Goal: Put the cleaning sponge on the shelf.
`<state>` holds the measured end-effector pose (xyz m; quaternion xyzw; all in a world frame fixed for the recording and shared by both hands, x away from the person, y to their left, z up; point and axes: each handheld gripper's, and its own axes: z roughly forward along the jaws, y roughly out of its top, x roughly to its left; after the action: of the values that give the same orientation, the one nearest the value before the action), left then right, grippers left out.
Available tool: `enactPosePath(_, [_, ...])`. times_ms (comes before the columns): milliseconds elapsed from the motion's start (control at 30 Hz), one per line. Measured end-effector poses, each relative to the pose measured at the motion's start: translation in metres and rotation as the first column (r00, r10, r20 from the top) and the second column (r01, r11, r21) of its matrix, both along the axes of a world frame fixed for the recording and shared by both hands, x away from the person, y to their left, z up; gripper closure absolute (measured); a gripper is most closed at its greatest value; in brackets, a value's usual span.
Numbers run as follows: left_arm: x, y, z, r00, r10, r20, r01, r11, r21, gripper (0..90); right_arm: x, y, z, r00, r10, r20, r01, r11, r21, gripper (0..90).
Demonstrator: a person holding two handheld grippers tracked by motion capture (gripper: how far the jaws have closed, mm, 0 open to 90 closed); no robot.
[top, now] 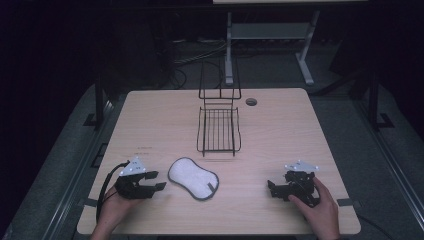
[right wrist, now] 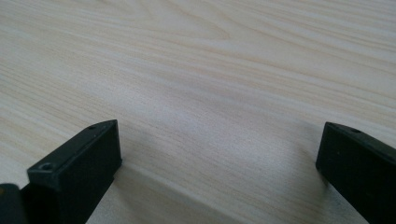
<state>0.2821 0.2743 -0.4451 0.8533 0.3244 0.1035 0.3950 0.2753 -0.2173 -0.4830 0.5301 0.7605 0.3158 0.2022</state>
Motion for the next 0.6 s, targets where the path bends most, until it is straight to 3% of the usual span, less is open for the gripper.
enactPosePath(33, [0.001,-0.002,0.002,1.0000,-0.002,0.001,0.002,1.0000,-0.002,55.2,0.000,0.000,0.000,1.0000,-0.001,-0.001,0.001,1.000,0.001,0.0])
enactPosePath(67, [0.002,-0.003,0.004,1.0000,-0.009,-0.001,0.009,0.9999,-0.005,55.2,0.000,0.000,0.000,1.0000,-0.001,-0.001,0.001,1.000,0.001,0.0])
enactPosePath(100, [0.003,-0.004,0.006,0.9999,-0.009,-0.008,0.009,0.9999,-0.009,63.3,0.000,0.000,0.000,1.0000,0.001,0.000,-0.001,1.000,0.000,0.0])
enactPosePath(133, [0.004,-0.005,0.007,0.9999,-0.011,-0.006,0.011,0.9999,-0.012,63.3,0.000,0.000,0.000,1.0000,0.001,0.000,-0.001,1.000,0.000,0.0])
enactPosePath(167, [0.007,-0.007,0.009,0.9998,-0.014,-0.012,0.014,0.9998,-0.010,71.0,0.000,0.000,0.000,1.0000,0.001,0.000,-0.001,1.000,0.000,0.0])
enactPosePath(233, [0.011,-0.009,0.011,0.9996,-0.014,-0.026,0.013,0.9999,-0.011,74.0,0.000,0.000,0.000,1.0000,0.001,0.000,-0.001,1.000,0.000,0.0])
enactPosePath(367, [0.018,-0.015,0.014,0.9985,-0.030,-0.046,0.029,0.9993,-0.023,89.0,0.000,0.000,0.000,1.0000,0.000,-0.001,0.000,1.000,0.000,0.0])
enactPosePath(600, [0.030,-0.026,0.018,0.9984,-0.043,-0.037,0.042,0.9990,-0.014,89.6,0.000,0.000,0.000,1.0000,-0.001,0.000,0.001,1.000,0.001,0.0])
